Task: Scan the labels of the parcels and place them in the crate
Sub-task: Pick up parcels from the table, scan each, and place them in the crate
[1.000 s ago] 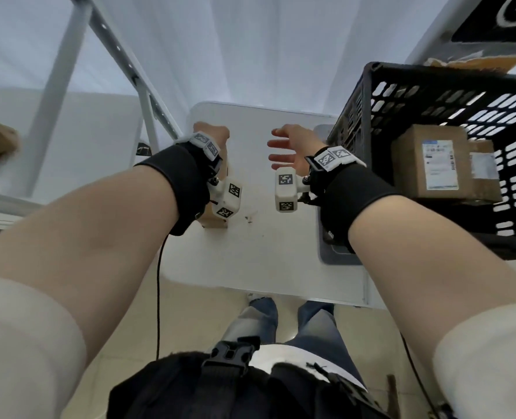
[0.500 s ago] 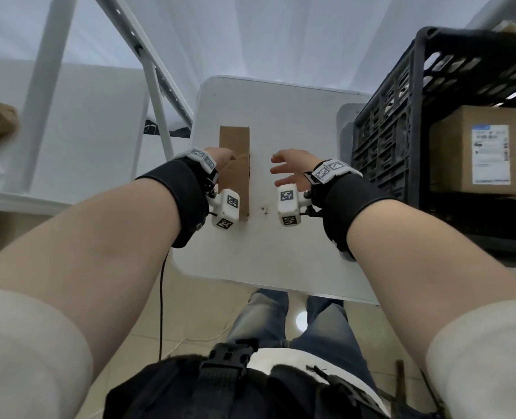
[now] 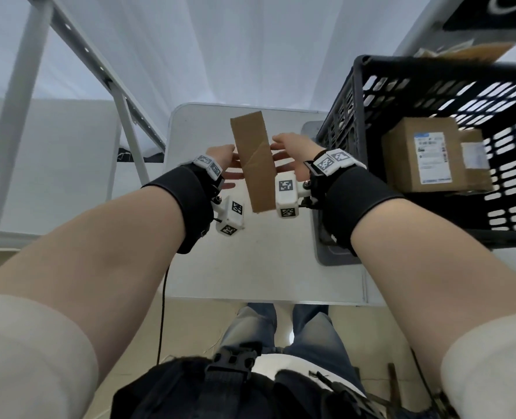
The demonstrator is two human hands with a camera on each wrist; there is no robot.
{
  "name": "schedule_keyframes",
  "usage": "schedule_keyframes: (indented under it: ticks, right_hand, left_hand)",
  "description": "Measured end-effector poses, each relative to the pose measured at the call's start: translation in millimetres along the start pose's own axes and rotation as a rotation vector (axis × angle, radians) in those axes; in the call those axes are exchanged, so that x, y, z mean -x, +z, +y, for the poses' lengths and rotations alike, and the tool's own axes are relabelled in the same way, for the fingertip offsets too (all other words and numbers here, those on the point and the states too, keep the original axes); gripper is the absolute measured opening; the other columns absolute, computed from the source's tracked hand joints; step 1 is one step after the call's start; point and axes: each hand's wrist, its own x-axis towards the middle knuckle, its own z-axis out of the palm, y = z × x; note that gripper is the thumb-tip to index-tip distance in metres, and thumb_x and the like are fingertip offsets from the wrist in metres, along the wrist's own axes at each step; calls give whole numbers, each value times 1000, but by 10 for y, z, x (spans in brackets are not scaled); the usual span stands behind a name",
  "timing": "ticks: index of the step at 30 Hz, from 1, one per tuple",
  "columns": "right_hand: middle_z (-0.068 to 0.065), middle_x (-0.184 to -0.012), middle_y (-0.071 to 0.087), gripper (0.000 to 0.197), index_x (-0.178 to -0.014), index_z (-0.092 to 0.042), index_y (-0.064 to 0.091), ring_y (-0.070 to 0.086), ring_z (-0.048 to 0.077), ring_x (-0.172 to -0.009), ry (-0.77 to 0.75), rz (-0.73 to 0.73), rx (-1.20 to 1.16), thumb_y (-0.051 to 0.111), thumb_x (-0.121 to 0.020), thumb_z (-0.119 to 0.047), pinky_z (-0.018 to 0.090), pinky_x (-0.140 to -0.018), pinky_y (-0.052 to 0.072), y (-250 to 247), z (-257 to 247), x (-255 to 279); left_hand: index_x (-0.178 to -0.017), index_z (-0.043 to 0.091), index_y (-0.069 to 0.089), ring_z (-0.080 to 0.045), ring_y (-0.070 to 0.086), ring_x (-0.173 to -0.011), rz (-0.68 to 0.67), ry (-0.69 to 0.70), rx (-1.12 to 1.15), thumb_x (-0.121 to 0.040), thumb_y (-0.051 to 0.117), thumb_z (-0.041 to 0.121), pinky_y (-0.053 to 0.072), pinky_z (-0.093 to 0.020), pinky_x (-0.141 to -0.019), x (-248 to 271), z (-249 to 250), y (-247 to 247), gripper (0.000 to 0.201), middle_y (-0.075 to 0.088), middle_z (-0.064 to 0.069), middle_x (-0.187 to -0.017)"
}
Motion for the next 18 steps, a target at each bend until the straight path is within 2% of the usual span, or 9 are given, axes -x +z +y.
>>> schedule_keyframes:
  ticks: [2,4,5,7,8,10,13,16,18]
  right_hand:
    - [9,-90,64,19,-87,-12,66,61,28,-76,-85,60,-45,52,-92,-24,34,-72,51,-98,-140,225]
    - [11,-91,66,20,-92,-9,71,61,29,-74,-144,94,-97,54,-90,-20,37,-72,52,-176,-244,393]
    - [12,-93,67,23,-98,-6,71,63,30,-75,-168,112,-107,54,-89,-19,39,-74,54,-227,-287,501]
    - [12,-96,68,28,-105,-5,71,65,31,-78,-216,145,-117,54,-89,-20,44,-79,57,-326,-352,725]
    - [12,-95,68,27,-104,-6,71,65,31,-78,-238,155,-121,54,-89,-20,44,-78,57,-383,-385,834]
    - [11,-92,67,24,-100,-8,71,64,31,-76,-267,161,-138,54,-89,-21,42,-76,55,-485,-445,1020]
    - [10,-91,65,26,-104,-6,70,64,30,-75,-308,190,-165,54,-91,-22,46,-84,56,-674,-485,1281]
    - [7,-87,61,18,-100,-12,63,61,26,-69,-331,223,-188,54,-93,-25,37,-72,55,-830,-527,1597]
    - [8,-93,61,22,-103,-13,61,61,27,-75,-341,249,-185,59,-89,-30,37,-74,53,-918,-534,1756]
  left_hand:
    - [-95,14,70,-18,66,-84,15,84,13,-102,41,19,46,-41,-98,156,142,67,29,70,4,-84]
    - [-111,14,70,-15,66,-85,32,157,32,-100,46,19,47,-40,-94,265,269,110,26,72,4,-88]
    - [-114,14,70,-14,67,-85,41,198,47,-98,52,20,48,-39,-90,343,333,132,25,74,4,-91]
    - [-113,15,71,-11,70,-87,31,274,70,-92,59,21,50,-36,-84,479,448,187,26,77,3,-96]
    - [-113,16,71,-10,70,-87,17,305,85,-90,59,21,50,-35,-83,552,510,214,26,77,4,-96]
    - [-112,19,71,-8,70,-88,-15,343,106,-88,63,24,51,-35,-84,677,628,254,26,77,7,-93]
    - [-112,22,69,-11,70,-96,-73,398,79,-85,72,39,54,-41,-88,916,759,330,32,76,6,-100]
    - [-115,22,67,-11,67,-94,-94,442,51,-82,75,48,56,-43,-87,1234,882,458,43,71,6,-100]
    - [-115,22,65,-12,64,-98,-87,465,32,-80,76,51,57,-42,-85,1454,940,550,47,67,5,-104]
